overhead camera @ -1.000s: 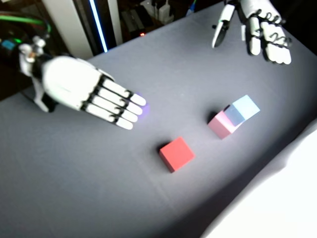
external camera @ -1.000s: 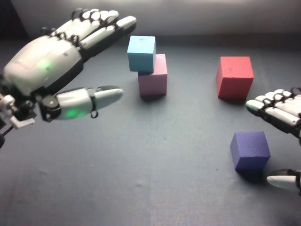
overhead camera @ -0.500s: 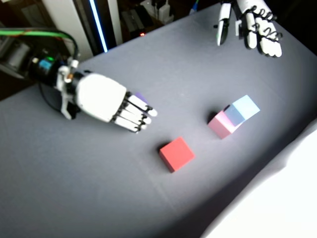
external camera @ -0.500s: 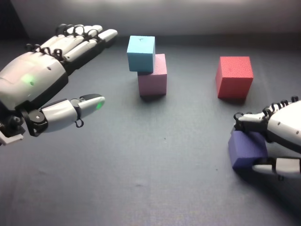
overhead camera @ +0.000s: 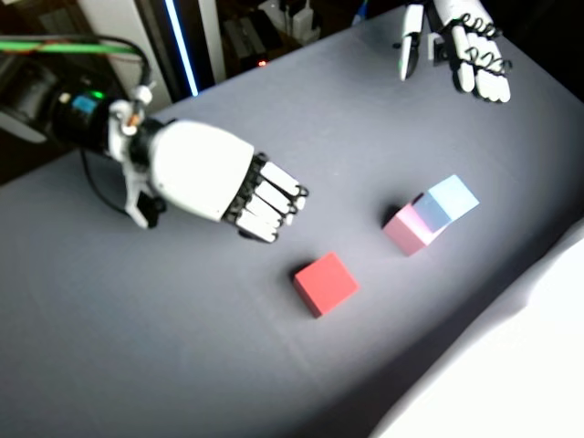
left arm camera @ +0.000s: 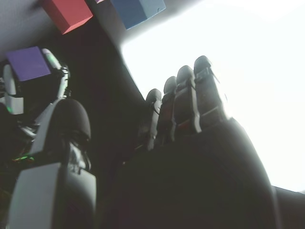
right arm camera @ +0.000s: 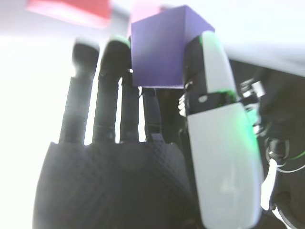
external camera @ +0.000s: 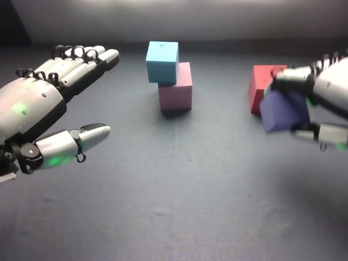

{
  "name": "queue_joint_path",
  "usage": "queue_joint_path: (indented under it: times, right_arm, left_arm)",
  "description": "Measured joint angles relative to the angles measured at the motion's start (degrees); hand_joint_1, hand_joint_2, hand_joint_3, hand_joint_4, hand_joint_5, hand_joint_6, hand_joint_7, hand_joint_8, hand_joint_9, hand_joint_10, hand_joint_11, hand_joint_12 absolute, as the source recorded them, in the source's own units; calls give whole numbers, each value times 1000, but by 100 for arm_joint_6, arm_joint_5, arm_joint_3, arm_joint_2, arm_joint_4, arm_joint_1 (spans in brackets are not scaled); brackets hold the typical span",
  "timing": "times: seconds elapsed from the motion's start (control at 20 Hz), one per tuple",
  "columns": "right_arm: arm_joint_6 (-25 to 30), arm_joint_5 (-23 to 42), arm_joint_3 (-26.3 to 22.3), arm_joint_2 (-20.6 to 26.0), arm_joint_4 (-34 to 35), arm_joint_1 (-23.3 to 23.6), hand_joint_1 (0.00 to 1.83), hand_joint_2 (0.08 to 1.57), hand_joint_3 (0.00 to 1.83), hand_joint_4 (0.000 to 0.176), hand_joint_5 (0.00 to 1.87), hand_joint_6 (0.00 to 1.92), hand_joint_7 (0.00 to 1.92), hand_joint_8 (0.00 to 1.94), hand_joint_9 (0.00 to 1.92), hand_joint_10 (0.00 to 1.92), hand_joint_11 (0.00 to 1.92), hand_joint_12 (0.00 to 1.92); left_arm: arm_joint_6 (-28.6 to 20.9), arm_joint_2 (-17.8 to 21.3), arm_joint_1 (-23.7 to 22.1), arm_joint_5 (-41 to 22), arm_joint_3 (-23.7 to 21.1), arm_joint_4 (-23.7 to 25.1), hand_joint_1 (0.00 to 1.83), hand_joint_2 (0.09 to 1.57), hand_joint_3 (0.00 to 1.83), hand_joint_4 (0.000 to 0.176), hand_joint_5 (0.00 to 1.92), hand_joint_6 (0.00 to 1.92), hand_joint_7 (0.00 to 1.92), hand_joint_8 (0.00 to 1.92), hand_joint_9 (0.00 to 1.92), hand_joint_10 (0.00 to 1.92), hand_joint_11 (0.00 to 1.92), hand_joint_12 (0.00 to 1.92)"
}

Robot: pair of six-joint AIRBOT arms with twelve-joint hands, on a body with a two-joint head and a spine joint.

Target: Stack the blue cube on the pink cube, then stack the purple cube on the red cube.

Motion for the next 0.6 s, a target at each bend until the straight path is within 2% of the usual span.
queue_joint_path:
  times: [0.05,0.1,0.15,0.2,0.25,0.3,0.35,0.4,0.45,0.5,0.55,0.6]
  right_arm:
    - [-131,-17,83,-31,107,149,1159,1276,0,0,668,1318,743,1560,661,1582,559,1921]
    - [-313,-72,205,-83,227,343,1280,1288,1,0,683,1354,656,1511,564,1716,340,1921]
    - [-522,-212,365,-184,391,531,1169,1313,0,0,730,1442,521,1584,279,1455,67,1921]
    - [-575,-310,468,-243,459,605,1169,1313,0,0,730,1442,521,1584,279,1455,67,1921]
    - [-592,-457,610,-317,516,671,1139,1330,2,0,730,1473,459,1633,195,1385,13,1921]
    - [-597,-673,767,-407,634,737,1166,1291,0,0,705,1244,656,1701,525,1745,541,1921]
    - [-612,-907,1036,-573,820,857,1135,1301,2,0,736,1327,565,1665,266,1586,107,1921]
    - [-612,-962,1119,-625,874,883,1142,1309,1,0,754,1288,518,1732,197,1740,159,1921]
    - [-614,-1080,1270,-719,988,920,1075,1300,5,0,665,1433,235,992,39,1088,31,1919]
    - [-623,-1200,1410,-802,1069,922,1064,1297,1,0,653,1458,287,589,7,844,5,1757]
    - [-625,-1279,1506,-883,1132,922,1121,1316,13,0,710,1502,441,1379,244,1019,0,1855]
    - [-623,-1401,1631,-988,1250,922,1116,1335,3,0,697,1550,474,1543,262,1158,0,1889]
  left_arm:
    - [-2,0,17,-9,2,-4,572,1363,1,20,16,5,0,0,0,0,0,0]
    - [-7,0,39,-13,0,-22,551,1362,1,17,12,2,0,0,0,0,0,0]
    - [-26,0,61,-20,2,-46,575,1362,0,0,15,3,0,0,0,0,0,0]
    - [-31,0,68,-15,2,-44,575,1362,0,0,15,3,0,0,0,0,0,0]
    - [-50,0,68,-20,2,-37,621,1359,0,0,21,5,0,0,0,0,0,0]
    - [-50,0,68,-17,7,-26,651,1351,0,0,34,8,0,0,0,0,0,0]
    - [-68,-4,68,0,20,-31,643,1358,0,0,33,6,0,0,0,0,0,0]
    - [-68,-4,68,-2,20,-31,663,1360,0,0,38,7,0,0,0,0,0,0]
    - [-72,-4,68,-2,20,-11,674,1360,0,0,42,7,0,0,0,0,0,0]
    - [-74,-4,76,0,22,-2,675,1358,0,0,44,8,0,0,0,0,0,0]
    - [-98,-11,90,0,46,15,687,1359,0,0,48,7,0,0,0,0,0,0]
    - [-114,-13,98,7,61,0,689,1358,0,0,50,8,0,0,0,0,0,0]
